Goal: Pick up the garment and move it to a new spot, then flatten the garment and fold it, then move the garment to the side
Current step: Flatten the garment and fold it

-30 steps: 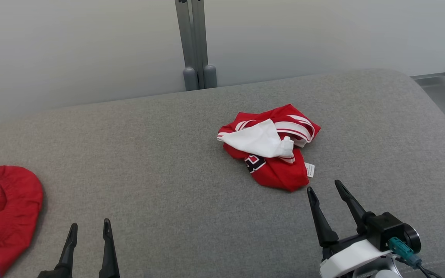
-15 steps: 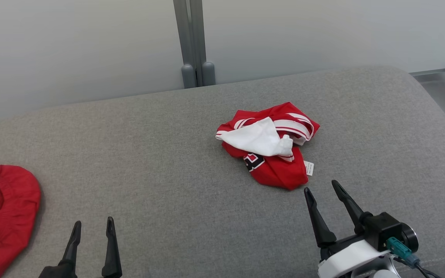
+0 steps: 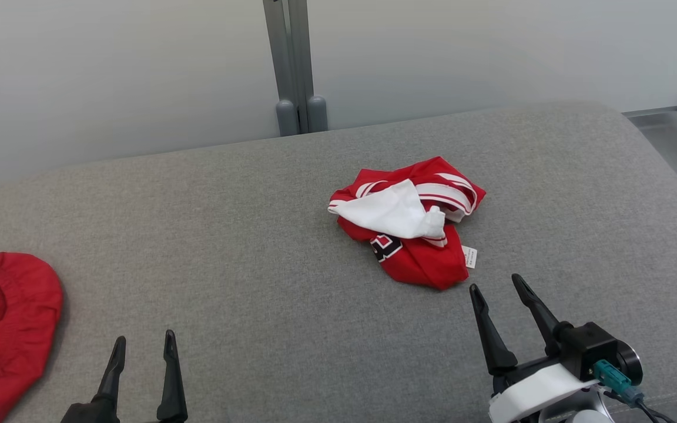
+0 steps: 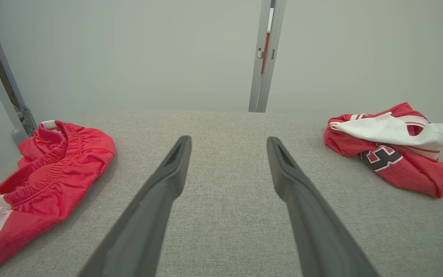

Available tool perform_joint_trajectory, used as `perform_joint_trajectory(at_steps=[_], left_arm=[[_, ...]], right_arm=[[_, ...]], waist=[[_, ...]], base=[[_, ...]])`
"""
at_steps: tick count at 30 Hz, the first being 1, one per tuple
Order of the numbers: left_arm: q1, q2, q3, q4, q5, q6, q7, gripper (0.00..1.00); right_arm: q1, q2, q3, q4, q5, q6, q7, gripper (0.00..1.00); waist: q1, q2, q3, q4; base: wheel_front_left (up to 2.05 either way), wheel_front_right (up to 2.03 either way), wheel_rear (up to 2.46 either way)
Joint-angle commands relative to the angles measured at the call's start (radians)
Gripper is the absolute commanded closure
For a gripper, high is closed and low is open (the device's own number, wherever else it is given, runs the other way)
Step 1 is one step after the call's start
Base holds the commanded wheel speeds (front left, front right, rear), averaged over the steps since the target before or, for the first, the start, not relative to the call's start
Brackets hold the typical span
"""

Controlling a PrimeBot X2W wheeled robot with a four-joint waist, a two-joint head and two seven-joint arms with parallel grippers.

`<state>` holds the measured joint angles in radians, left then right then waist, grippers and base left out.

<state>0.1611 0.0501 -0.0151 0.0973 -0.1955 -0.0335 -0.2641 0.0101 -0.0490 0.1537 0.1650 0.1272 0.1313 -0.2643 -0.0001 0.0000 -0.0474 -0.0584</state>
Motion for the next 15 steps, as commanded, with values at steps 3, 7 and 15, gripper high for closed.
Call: perform_joint_trajectory(at_steps=[3,7,15], left_arm=[[-0.018,0.001,-0.002,0.002,0.002,0.007,0.000,0.00],[-0.019,0.001,-0.004,0.004,-0.002,0.009,0.000,0.00],[-0.023,0.001,-0.007,0.008,-0.003,0.013,0.000,0.00]], right_arm=[[0.002,-0.003,-0.009,0.004,0.007,-0.001,0.000,0.00],[0.000,-0.003,-0.014,0.008,0.016,-0.001,0.000,0.00],[-0.001,-0.003,-0.019,0.011,0.022,-0.001,0.000,0.00]], waist=[[0.0001,0.0000,0.000,0.002],[0.0001,0.0000,0.000,0.002],[0.0001,0.0000,0.001,0.001]], base=[[0.00,0.00,0.00],[0.00,0.00,0.00],[0.00,0.00,0.00]])
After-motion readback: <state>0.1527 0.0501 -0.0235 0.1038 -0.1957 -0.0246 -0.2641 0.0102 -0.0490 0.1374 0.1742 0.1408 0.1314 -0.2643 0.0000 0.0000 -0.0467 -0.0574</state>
